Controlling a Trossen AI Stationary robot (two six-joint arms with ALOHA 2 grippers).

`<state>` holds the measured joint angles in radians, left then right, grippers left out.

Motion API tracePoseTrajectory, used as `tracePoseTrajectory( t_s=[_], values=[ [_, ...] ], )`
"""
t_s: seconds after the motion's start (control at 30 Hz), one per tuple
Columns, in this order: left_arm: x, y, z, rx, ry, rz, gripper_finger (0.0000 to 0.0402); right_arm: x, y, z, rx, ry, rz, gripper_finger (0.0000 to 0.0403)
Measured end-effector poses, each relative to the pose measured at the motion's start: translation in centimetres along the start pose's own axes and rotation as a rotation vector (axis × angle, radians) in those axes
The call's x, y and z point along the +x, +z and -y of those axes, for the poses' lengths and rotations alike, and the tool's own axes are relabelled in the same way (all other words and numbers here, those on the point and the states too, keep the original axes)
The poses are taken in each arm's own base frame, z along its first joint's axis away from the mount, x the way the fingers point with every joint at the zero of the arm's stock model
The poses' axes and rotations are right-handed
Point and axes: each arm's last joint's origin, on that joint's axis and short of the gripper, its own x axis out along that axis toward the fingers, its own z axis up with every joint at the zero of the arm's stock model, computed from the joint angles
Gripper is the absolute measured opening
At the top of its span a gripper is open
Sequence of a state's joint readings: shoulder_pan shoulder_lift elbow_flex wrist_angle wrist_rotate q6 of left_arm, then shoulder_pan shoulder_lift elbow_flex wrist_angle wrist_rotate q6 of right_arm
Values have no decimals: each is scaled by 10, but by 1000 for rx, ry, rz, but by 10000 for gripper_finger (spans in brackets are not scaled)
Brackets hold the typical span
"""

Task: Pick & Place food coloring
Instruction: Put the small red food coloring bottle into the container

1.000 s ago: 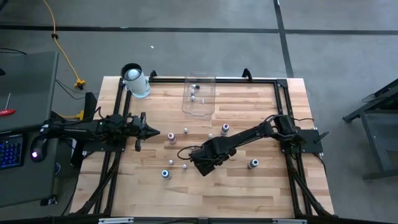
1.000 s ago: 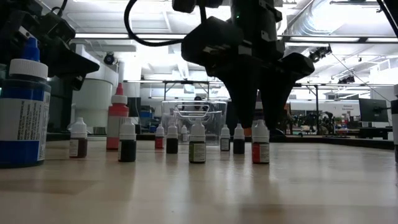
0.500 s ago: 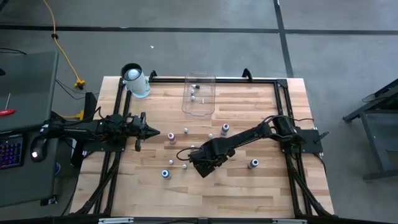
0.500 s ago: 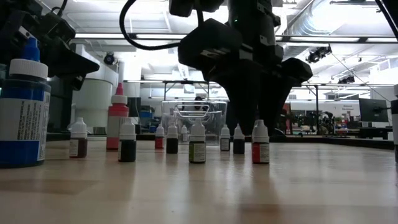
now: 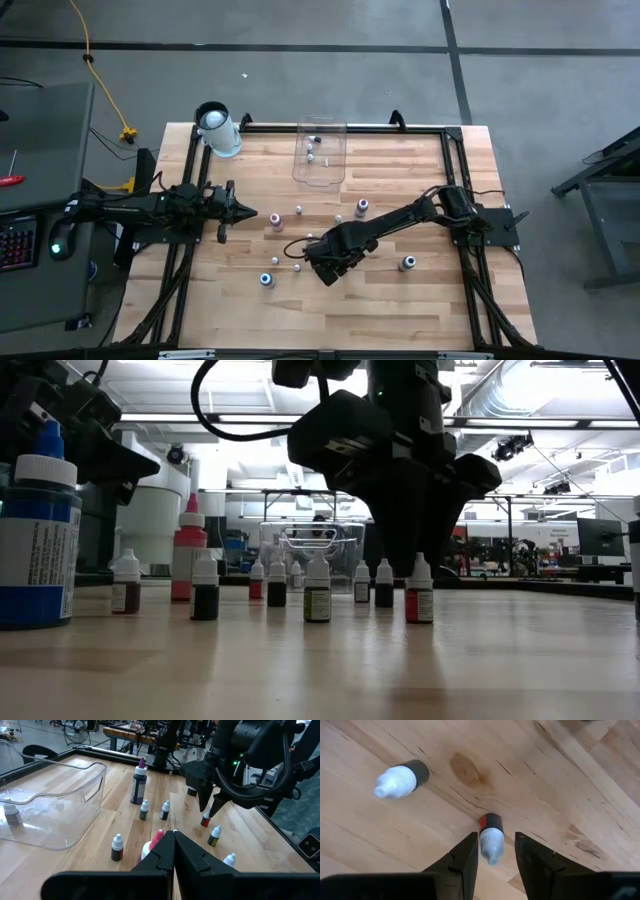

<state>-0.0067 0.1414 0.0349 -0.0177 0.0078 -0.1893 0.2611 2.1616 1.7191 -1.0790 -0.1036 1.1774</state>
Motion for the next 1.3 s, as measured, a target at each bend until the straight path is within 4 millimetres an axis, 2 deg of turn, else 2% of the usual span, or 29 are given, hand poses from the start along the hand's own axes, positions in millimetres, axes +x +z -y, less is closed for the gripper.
tracePoseTrajectory(
  t_s=[0.57, 1.0, 1.3],
  values=[
    [0, 0, 0, 0, 0, -1, 1, 0, -1, 0, -9, 6, -16, 115],
    [0, 0, 0, 0, 0, 0, 1, 0, -1, 0, -28, 8, -18, 52],
    [0, 0, 0, 0, 0, 0, 1, 0, -2, -1, -34, 9, -21, 47]
  ],
)
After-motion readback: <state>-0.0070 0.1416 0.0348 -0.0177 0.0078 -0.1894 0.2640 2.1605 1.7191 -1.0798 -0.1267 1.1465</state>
